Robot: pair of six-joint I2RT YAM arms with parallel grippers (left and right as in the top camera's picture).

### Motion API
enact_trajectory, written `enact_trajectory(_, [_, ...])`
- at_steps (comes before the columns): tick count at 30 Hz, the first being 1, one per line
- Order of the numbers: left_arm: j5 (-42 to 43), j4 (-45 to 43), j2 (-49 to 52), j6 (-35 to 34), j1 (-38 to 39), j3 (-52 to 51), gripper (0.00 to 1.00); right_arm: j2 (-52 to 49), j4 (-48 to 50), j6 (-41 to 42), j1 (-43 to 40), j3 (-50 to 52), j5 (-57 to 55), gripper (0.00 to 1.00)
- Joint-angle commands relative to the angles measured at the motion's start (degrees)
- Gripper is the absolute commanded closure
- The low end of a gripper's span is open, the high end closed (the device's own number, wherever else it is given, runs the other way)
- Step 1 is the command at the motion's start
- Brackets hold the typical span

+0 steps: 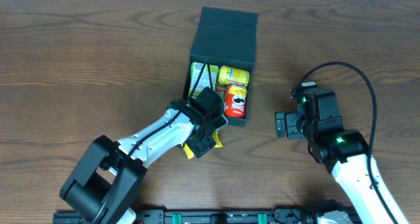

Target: Pack container

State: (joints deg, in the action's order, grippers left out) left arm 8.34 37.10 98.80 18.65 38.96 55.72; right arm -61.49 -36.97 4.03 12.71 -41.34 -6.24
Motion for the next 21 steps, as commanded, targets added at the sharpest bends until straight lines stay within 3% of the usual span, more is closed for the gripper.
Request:
enact_trajectory(1, [-1.22,0.09,0.83,-0.48,-0.13,0.59,0.34,-0.02,0.07,-0.46,-0.31,0.2,-0.59,0.01])
enact_trajectory(4, [-1.22,0.09,0.83,-0.7,-0.13,0.59,0.43,-0.02,0.07,-0.46,-0.31,0.2,-0.61,0.01])
enact_trajectory(9, [-1.25,0.09,0.83,-0.7,-0.13,0.59,0.46,-0.02,0.07,-0.46,-0.31,0.2,-0.59,0.01])
enact_trajectory(21, [-1.25,-0.11,0.83,-0.92,-0.13,0.59,0.63,-0.02,0.07,-0.46,-0.31,0.2,-0.59,0.01])
